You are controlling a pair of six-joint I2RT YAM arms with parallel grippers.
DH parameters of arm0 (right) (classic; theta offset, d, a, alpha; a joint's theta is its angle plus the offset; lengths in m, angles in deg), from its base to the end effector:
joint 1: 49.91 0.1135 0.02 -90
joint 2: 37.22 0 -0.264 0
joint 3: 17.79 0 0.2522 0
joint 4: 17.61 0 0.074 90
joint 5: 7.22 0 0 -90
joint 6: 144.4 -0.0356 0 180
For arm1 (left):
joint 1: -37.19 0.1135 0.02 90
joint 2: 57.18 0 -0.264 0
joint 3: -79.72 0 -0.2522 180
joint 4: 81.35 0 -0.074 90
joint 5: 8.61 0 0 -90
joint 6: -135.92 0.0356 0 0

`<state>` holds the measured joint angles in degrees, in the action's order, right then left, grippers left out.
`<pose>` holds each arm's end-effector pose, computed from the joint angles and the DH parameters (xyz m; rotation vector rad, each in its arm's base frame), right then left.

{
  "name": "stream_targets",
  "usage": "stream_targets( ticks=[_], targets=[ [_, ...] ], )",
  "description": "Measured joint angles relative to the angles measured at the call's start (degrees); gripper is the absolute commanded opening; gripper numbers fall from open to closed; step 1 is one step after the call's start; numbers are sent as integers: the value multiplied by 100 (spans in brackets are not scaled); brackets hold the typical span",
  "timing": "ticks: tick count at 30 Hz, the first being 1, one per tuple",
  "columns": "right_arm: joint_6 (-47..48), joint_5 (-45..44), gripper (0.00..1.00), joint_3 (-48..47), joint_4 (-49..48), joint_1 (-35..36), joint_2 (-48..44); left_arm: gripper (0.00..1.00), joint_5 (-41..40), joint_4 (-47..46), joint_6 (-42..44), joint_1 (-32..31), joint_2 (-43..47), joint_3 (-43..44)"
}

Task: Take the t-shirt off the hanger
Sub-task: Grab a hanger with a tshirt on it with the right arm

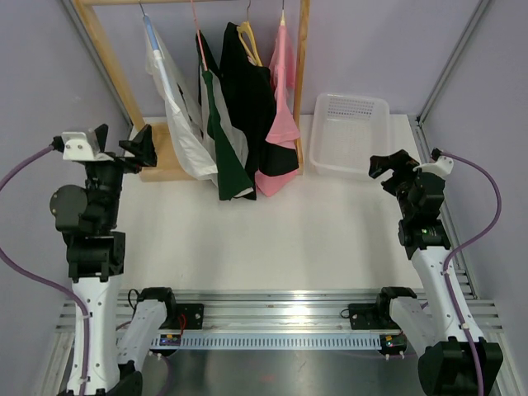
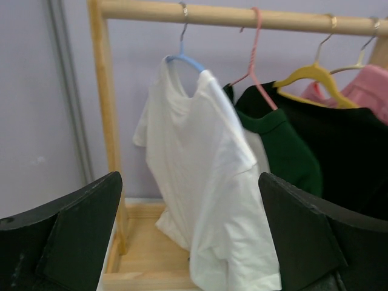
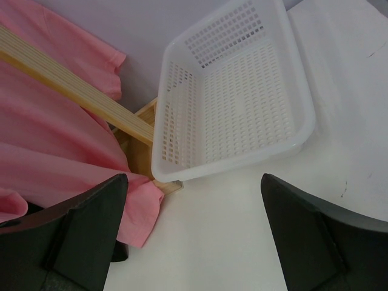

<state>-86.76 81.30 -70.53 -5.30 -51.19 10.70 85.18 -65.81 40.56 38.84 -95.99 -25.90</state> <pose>0.2030 -0.0055 0.3163 0.5152 1.6370 0.3819 0.1223 0.0012 0.4632 -0.0170 1.2224 -0.0969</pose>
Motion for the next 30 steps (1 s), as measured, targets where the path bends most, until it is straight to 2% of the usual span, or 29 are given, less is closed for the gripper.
stream_targets(
  ticks=[4,8,13,20,24,28,30],
  targets=[
    [0,116,100,0,4,0,-7,98,485,157,-378,-72,-820,1021],
    [4,116,99,-7,72,0,-50,99,505,212,-518,-527,-1762,1965],
    [7,90,100,-22,125,0,-125,99,90,463,-348,-1458,-2791,2732],
    [7,13,100,-66,136,0,-142,99,-730,789,-20,-2409,-4006,3982],
    [7,-98,100,-76,269,0,-188,99,-1121,1056,63,-2625,-4874,5156],
    [4,-149,99,-76,358,0,-223,99,-1633,1543,208,-2656,-6111,6970],
    [4,-173,100,-76,380,0,-229,99,-1880,1657,345,-2656,-6452,7276]
  ],
)
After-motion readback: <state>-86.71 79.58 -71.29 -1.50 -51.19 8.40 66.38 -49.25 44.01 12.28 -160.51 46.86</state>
